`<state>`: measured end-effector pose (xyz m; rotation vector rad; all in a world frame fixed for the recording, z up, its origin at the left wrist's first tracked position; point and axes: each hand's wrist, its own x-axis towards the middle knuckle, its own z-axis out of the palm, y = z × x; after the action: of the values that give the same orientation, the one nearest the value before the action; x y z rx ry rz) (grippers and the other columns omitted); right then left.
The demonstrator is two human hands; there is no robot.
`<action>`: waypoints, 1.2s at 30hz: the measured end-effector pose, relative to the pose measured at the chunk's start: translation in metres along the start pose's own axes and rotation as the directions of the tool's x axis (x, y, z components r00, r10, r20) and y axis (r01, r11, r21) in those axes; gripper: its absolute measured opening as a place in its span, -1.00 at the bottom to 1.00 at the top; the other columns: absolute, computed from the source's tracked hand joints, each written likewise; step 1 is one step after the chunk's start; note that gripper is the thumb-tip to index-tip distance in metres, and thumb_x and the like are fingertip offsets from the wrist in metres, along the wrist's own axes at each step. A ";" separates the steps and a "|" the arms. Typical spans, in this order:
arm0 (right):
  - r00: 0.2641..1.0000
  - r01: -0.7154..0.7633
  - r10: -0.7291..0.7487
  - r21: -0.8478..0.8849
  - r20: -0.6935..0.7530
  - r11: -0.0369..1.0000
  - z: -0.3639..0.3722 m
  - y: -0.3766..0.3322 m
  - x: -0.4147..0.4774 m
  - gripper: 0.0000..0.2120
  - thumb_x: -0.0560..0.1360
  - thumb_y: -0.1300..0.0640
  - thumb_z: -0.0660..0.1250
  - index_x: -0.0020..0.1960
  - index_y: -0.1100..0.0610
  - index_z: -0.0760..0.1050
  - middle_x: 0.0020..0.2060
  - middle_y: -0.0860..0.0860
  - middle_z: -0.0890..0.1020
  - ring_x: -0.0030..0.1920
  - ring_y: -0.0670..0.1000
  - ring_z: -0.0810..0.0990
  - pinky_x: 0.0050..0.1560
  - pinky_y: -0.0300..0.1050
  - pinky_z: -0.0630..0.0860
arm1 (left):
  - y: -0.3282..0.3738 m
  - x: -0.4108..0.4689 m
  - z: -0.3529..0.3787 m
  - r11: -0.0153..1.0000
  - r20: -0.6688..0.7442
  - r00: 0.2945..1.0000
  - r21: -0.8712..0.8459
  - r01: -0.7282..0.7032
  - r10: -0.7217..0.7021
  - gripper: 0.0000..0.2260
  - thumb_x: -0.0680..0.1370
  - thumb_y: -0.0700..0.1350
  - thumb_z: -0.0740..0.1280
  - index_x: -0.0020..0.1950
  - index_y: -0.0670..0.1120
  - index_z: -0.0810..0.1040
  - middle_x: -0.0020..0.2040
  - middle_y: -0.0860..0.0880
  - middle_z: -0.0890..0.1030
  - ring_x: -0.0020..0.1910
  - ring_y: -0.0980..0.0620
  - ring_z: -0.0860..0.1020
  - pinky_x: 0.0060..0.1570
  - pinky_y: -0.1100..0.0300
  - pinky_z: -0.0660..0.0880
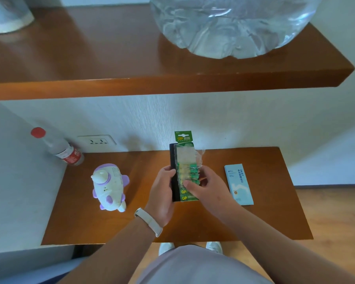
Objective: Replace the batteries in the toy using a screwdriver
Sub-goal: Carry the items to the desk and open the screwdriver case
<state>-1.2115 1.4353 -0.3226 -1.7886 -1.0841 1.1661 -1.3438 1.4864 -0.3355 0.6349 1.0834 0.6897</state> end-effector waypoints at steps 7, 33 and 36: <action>0.997 -0.060 0.062 0.052 -0.037 0.997 0.004 0.004 0.002 -0.79 0.52 -0.05 0.41 0.11 -0.11 0.46 -0.09 -0.18 0.64 -0.10 -0.24 0.64 -0.25 -0.38 0.54 | -0.003 0.006 -0.009 0.995 -0.003 1.000 0.091 -0.030 0.031 -0.78 0.63 -0.15 0.31 0.27 -0.11 0.47 0.07 -0.17 0.68 -0.03 -0.09 0.71 -0.18 0.08 0.64; 0.903 -0.428 0.410 -0.205 -0.129 0.880 0.010 0.138 0.078 -0.60 0.52 -0.01 0.43 0.28 0.05 0.40 0.04 -0.04 0.58 -0.10 -0.10 0.58 -0.26 -0.27 0.47 | -0.040 0.045 -0.057 0.956 -0.201 0.976 0.260 0.139 -0.087 -0.78 0.65 -0.06 0.28 0.29 -0.02 0.45 0.14 -0.12 0.61 0.10 -0.11 0.62 -0.04 0.03 0.66; 0.919 -0.394 0.359 -0.332 -0.164 0.857 0.011 0.142 0.079 -0.58 0.51 -0.05 0.42 0.28 0.08 0.42 0.00 -0.05 0.56 -0.05 -0.06 0.57 -0.14 -0.16 0.56 | -0.036 0.045 -0.058 0.959 -0.187 0.979 0.255 0.127 -0.080 -0.77 0.65 -0.08 0.28 0.31 -0.04 0.44 0.14 -0.12 0.60 0.10 -0.11 0.62 -0.11 0.10 0.65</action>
<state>-1.1671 1.4549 -0.4780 -2.4050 -0.9583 1.1384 -1.3771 1.5050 -0.4073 0.7509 1.3782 0.5195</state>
